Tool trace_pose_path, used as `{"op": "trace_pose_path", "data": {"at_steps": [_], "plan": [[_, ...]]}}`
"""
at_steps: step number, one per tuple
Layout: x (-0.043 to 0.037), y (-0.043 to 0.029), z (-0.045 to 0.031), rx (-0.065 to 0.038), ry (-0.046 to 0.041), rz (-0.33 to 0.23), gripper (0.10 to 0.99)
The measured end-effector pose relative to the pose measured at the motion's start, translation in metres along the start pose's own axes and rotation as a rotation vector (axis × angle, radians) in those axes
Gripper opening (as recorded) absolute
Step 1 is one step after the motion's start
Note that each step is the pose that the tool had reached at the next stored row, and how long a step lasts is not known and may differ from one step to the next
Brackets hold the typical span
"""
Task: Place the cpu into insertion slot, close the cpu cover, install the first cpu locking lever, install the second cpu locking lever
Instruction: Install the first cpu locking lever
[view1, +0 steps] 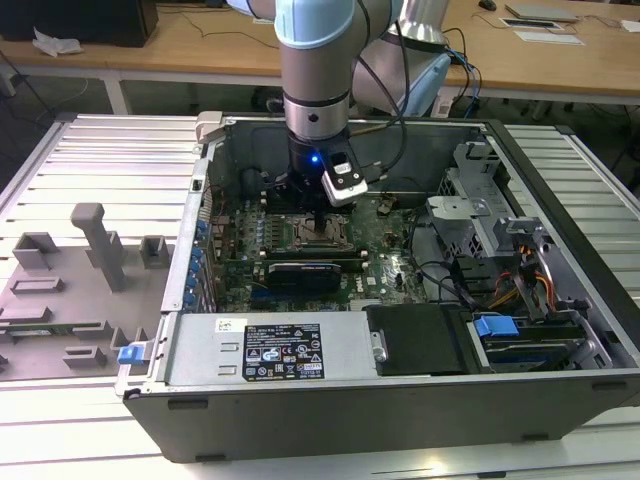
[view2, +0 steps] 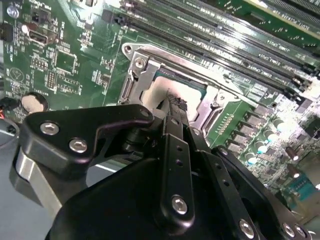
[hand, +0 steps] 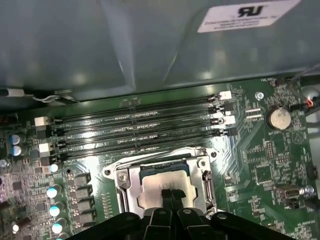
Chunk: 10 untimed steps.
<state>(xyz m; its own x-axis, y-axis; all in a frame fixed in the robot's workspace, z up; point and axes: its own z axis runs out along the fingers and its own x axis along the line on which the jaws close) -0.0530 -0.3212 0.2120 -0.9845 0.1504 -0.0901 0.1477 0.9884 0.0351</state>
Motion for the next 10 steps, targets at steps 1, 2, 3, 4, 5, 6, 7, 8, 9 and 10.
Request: {"op": "trace_pose_path", "data": {"at_steps": [1,2,3,4,5,6,7,8,9,10], "plan": [[-0.0002,0.0001,-0.0025,0.001,-0.0001,0.000,0.106],[-0.0006,0.0002,-0.0066,0.001,-0.0002,0.000,0.106],[-0.0010,0.0004,-0.0112,0.001,-0.0002,0.000,0.106],[-0.0013,0.0005,-0.0140,0.001,-0.0002,0.000,0.106],[-0.0015,0.0006,-0.0164,0.001,-0.0002,0.000,0.106],[-0.0018,0.0007,-0.0198,0.001,-0.0002,0.000,0.106],[-0.0020,0.0008,-0.0222,0.002,-0.0003,0.000,0.106],[-0.0024,0.0009,-0.0261,0.002,-0.0003,0.000,0.106],[-0.0025,0.0010,-0.0275,0.002,-0.0004,0.000,0.106],[-0.0025,0.0010,-0.0275,0.002,-0.0004,0.000,0.106]]}}
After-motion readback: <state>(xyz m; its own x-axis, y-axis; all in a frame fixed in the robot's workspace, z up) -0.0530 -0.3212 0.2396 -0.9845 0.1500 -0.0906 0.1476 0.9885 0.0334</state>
